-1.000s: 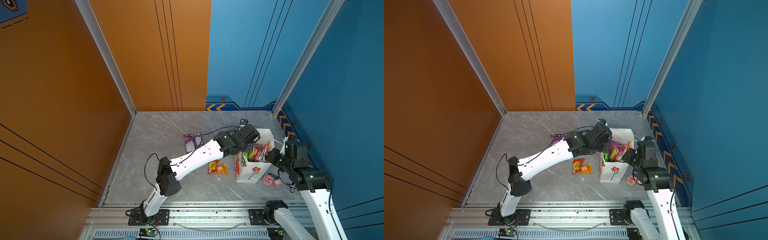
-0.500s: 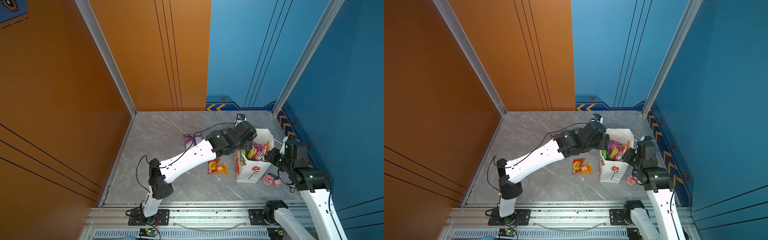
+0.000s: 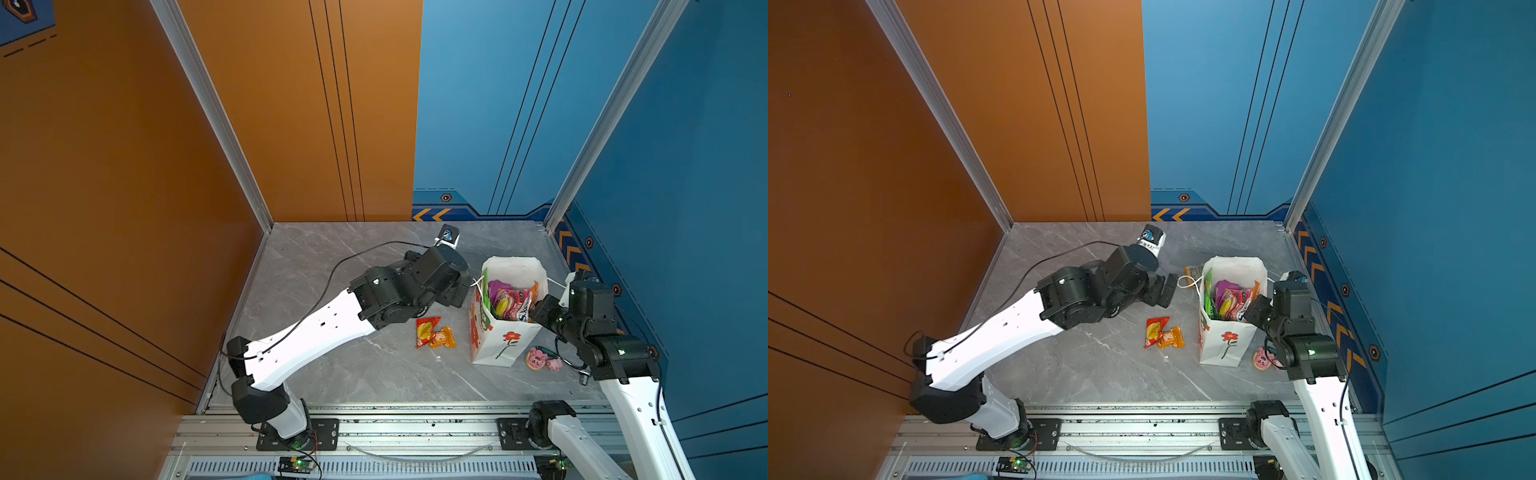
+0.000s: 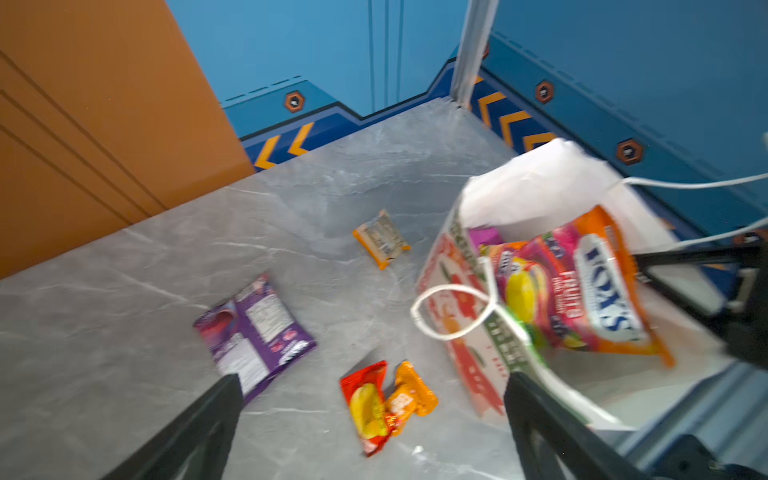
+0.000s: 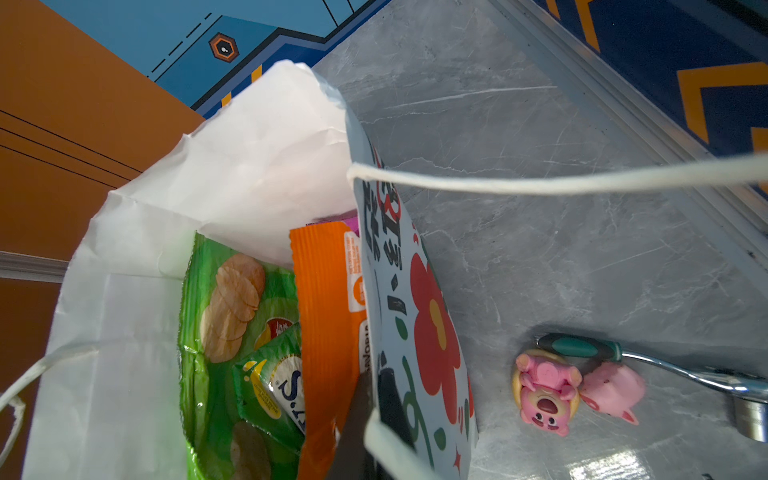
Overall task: Place the snacks into the paper bag
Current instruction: 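Move the left gripper over the purple Fox's Berries bag on the table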
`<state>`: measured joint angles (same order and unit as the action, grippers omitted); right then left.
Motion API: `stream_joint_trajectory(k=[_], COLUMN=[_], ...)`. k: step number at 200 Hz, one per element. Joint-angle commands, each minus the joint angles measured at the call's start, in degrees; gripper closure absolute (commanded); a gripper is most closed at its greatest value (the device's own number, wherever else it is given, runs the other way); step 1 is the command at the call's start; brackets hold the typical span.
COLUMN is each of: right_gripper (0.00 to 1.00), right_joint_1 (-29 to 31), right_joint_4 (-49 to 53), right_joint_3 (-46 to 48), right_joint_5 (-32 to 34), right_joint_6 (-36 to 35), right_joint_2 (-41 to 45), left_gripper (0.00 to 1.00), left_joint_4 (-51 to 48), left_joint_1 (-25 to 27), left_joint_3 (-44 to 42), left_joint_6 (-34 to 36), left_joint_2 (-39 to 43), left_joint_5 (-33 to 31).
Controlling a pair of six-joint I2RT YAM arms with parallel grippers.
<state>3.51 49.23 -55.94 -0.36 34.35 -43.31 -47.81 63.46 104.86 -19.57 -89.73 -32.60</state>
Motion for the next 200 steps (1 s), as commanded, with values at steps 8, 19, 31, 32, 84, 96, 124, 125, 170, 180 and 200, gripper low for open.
stream_joint_trajectory(k=[8, 19, 31, 32, 84, 96, 124, 125, 170, 180, 200], right_gripper=[0.97, 0.97, 0.97, 0.97, 0.96, 0.96, 0.96, 0.96, 0.93, 0.93, 0.93], right_joint_1=[0.3, 0.3, 0.3, 0.3, 0.3, 0.3, 0.3, 0.3, 0.3, 0.3, 0.3], right_joint_4=[-2.3, -2.4, -2.5, -2.5, -2.6, -2.6, -2.8, -2.8, -2.8, -2.7, -2.9], right_joint_3=[0.3, 0.4, 0.5, 0.5, 0.8, 0.9, 1.1, 1.1, 1.5, 1.6, 1.7], right_joint_5=[-0.2, -0.4, -0.6, -0.6, -1.1, -1.3, -1.7, -1.7, -1.5, -1.6, -1.7], right_joint_6=[-1.0, -0.9, -0.7, -0.7, -0.3, -0.2, 0.1, 0.1, -0.2, -0.2, -0.2], right_joint_2=[-0.2, -0.1, 0.0, 0.0, 0.8, 0.7, 0.6, 0.6, 0.9, 0.9, 0.9], left_gripper=[0.01, 0.01, 0.01, 0.01, 0.01, 0.02, 0.02, 0.01, 0.00, 0.00, 0.00], left_joint_4=[-1.9, -1.8, -0.8, -0.6, 2.9, 2.9, 2.7, 2.6, 4.0, 4.4, 4.9], left_joint_1=[-1.9, -3.8, -6.0, -6.1, -14.6, -15.4, -17.5, -17.5, -20.7, -20.7, -20.7], left_joint_3=[-8.4, -11.4, -14.8, -15.1, -26.1, -27.4, -28.9, -28.9, -29.1, -29.0, -28.4], left_joint_6=[8.2, 10.1, 12.5, 12.8, 21.8, 23.4, 27.7, 27.8, 33.5, 35.3, 38.4], left_joint_2=[4.9, 6.6, 8.3, 8.5, 9.9, 8.5, 2.9, 2.7, -3.9, -5.3, -8.5], left_joint_5=[-13.7, -13.3, -11.9, -11.9, 0.8, 1.4, 1.1, 0.8, 3.5, 5.1, 9.0])
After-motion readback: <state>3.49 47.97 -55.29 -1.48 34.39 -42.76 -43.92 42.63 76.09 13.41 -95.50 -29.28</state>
